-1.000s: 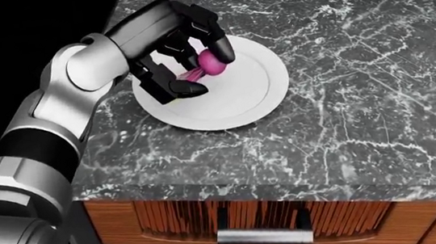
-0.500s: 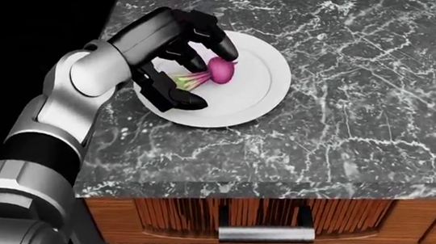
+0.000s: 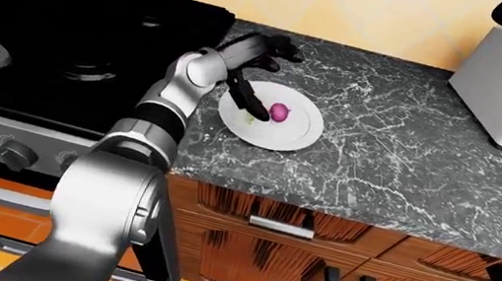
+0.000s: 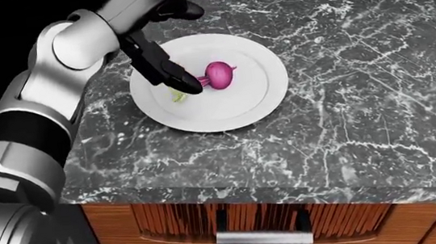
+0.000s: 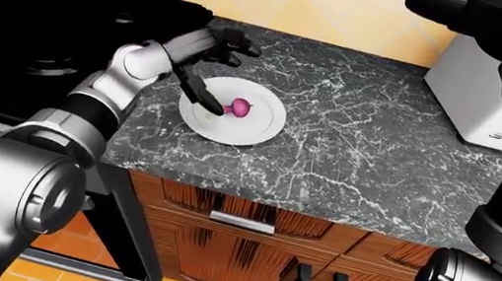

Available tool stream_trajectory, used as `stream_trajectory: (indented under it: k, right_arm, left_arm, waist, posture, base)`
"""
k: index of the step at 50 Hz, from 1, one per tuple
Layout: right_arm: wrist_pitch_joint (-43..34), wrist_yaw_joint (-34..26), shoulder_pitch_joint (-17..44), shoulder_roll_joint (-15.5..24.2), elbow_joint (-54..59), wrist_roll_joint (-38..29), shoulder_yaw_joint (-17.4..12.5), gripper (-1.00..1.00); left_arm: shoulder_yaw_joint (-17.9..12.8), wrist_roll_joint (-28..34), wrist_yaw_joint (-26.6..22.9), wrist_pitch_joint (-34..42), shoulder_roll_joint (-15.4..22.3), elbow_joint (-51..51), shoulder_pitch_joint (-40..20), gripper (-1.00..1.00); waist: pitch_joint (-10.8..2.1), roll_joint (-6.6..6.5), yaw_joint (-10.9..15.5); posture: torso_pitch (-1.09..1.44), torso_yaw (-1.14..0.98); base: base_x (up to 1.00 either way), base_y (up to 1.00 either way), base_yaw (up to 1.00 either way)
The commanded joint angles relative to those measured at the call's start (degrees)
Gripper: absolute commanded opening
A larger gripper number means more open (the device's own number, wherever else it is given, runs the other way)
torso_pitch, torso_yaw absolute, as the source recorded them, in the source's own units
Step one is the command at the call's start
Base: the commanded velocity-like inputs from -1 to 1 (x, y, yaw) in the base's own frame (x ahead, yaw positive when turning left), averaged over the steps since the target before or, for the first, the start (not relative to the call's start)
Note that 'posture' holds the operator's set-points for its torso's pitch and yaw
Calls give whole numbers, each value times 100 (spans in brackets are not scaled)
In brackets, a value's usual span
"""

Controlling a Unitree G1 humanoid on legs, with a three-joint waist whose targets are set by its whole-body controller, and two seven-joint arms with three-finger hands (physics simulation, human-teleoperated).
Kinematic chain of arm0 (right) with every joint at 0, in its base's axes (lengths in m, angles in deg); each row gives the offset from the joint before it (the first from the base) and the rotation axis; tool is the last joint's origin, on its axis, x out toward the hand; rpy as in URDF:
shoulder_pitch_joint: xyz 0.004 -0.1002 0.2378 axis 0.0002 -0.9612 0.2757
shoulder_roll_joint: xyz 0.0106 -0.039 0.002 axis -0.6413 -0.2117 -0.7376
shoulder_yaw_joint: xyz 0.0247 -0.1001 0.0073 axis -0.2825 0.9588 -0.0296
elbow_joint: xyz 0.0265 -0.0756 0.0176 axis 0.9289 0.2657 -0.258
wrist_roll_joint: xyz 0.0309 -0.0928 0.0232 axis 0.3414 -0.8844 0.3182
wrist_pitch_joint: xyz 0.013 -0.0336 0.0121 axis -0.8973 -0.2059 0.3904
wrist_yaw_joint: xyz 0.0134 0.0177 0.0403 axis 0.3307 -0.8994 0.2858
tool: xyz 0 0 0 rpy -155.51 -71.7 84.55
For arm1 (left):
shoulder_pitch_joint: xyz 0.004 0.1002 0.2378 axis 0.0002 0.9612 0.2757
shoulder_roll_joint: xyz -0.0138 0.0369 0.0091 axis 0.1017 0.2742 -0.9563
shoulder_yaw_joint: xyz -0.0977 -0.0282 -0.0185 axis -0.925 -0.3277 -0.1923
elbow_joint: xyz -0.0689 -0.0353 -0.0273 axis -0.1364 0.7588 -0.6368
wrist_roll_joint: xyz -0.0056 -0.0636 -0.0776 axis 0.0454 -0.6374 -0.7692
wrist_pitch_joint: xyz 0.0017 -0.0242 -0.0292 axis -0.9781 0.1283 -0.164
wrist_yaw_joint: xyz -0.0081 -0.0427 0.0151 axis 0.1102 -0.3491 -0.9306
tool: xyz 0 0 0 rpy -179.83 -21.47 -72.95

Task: Pick the beet from the pan and place it on the plate.

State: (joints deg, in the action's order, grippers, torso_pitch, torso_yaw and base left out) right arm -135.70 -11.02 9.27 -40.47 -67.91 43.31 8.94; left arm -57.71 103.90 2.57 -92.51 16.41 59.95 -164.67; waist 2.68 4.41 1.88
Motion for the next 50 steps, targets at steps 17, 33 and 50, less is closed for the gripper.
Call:
stream_trajectory:
  k: [17, 33, 50]
  right_arm:
    - [196, -23, 161, 136, -94, -50, -82, 100]
    - [305, -93, 165, 68, 4, -247, -20, 100]
    - [674, -460, 652, 10, 872, -785, 241, 100]
  left_arm:
    - [-324, -991, -152, 993, 323, -365, -714, 100]
    - [-569, -2105, -76, 1930, 856, -595, -913, 100]
    - [-630, -2899, 713, 2162, 1217, -894, -962, 100]
  waist:
    - [-159, 17, 10]
    - [-144, -39, -12]
    - [-161, -108, -63]
  posture:
    - [0, 0]
    - [0, 0]
    - [0, 0]
  base:
    - [0, 0, 0]
    - [0, 0, 0]
    - [0, 0, 0]
